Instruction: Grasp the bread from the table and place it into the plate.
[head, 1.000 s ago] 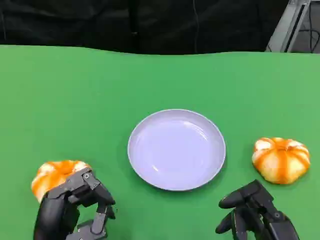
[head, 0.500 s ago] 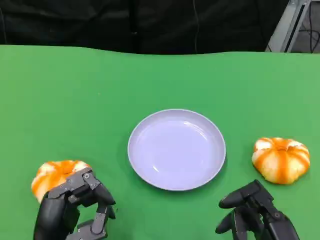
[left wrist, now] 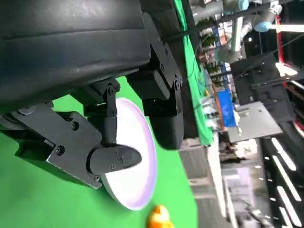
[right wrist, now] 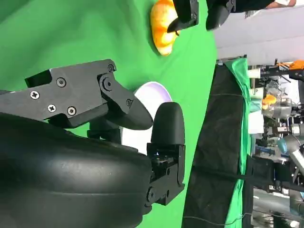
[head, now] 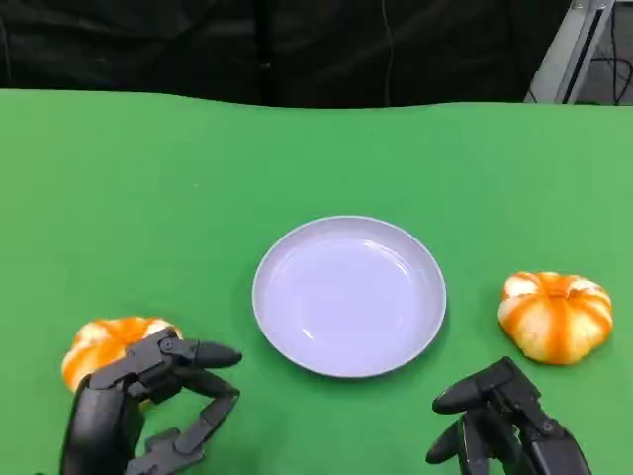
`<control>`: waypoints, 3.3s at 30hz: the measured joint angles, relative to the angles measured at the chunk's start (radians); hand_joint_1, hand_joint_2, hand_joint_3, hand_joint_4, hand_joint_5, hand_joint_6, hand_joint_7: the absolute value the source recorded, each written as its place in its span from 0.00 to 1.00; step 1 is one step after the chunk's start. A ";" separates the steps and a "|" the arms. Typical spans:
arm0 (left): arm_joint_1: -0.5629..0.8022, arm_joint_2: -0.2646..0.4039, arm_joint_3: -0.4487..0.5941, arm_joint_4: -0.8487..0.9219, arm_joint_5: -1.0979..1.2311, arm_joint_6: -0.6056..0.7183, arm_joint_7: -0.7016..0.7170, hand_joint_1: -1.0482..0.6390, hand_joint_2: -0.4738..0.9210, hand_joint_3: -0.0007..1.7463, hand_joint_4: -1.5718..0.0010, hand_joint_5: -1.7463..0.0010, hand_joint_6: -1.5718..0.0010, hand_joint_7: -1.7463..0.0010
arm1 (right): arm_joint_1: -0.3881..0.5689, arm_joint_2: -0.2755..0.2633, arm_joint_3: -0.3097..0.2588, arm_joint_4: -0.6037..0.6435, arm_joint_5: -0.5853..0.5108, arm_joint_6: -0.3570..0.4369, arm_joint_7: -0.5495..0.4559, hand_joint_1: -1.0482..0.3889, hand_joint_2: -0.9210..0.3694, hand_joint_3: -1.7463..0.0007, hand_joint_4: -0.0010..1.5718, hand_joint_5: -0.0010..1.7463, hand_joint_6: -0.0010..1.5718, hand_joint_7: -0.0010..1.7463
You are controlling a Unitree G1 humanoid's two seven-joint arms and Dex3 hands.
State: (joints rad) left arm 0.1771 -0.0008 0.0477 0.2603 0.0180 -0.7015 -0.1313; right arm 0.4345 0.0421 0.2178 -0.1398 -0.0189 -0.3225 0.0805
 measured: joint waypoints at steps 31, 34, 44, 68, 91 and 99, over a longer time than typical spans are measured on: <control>-0.039 0.303 -0.169 -0.274 0.994 0.774 0.197 0.34 1.00 0.06 0.85 0.97 0.82 1.00 | 0.017 0.014 0.028 -0.022 -0.003 0.019 -0.025 0.54 0.00 0.43 0.19 1.00 0.10 1.00; -0.088 0.313 -0.204 -0.245 1.006 0.827 0.174 0.35 1.00 0.06 0.84 0.97 0.81 0.99 | 0.017 0.014 0.028 -0.023 -0.002 0.020 -0.026 0.54 0.00 0.43 0.19 1.00 0.10 1.00; -0.201 0.338 -0.248 -0.018 0.894 0.719 0.340 0.46 1.00 0.15 0.49 0.30 0.29 0.80 | 0.017 0.015 0.028 -0.026 0.002 0.023 -0.025 0.54 0.00 0.42 0.20 1.00 0.10 1.00; -0.112 0.419 -0.248 -0.162 0.799 0.438 0.553 0.52 0.72 0.54 0.50 0.00 0.54 0.13 | 0.015 0.016 0.028 -0.029 -0.001 0.047 -0.029 0.54 0.00 0.43 0.19 1.00 0.10 1.00; -0.511 0.159 -0.466 0.162 0.855 0.385 0.663 0.50 0.63 0.74 0.44 0.00 0.57 0.00 | 0.027 0.025 0.038 -0.040 -0.003 0.053 -0.039 0.54 0.00 0.44 0.18 1.00 0.09 1.00; -0.584 0.132 -0.494 0.259 0.796 0.384 0.586 0.46 0.84 0.42 0.72 0.33 0.69 0.60 | 0.031 0.025 0.040 -0.042 -0.004 0.054 -0.040 0.55 0.00 0.44 0.18 1.00 0.09 1.00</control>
State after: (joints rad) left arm -0.4065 0.1316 -0.4459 0.5191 0.8141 -0.3175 0.4552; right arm 0.4651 0.0669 0.2579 -0.1813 -0.0225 -0.2681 0.0401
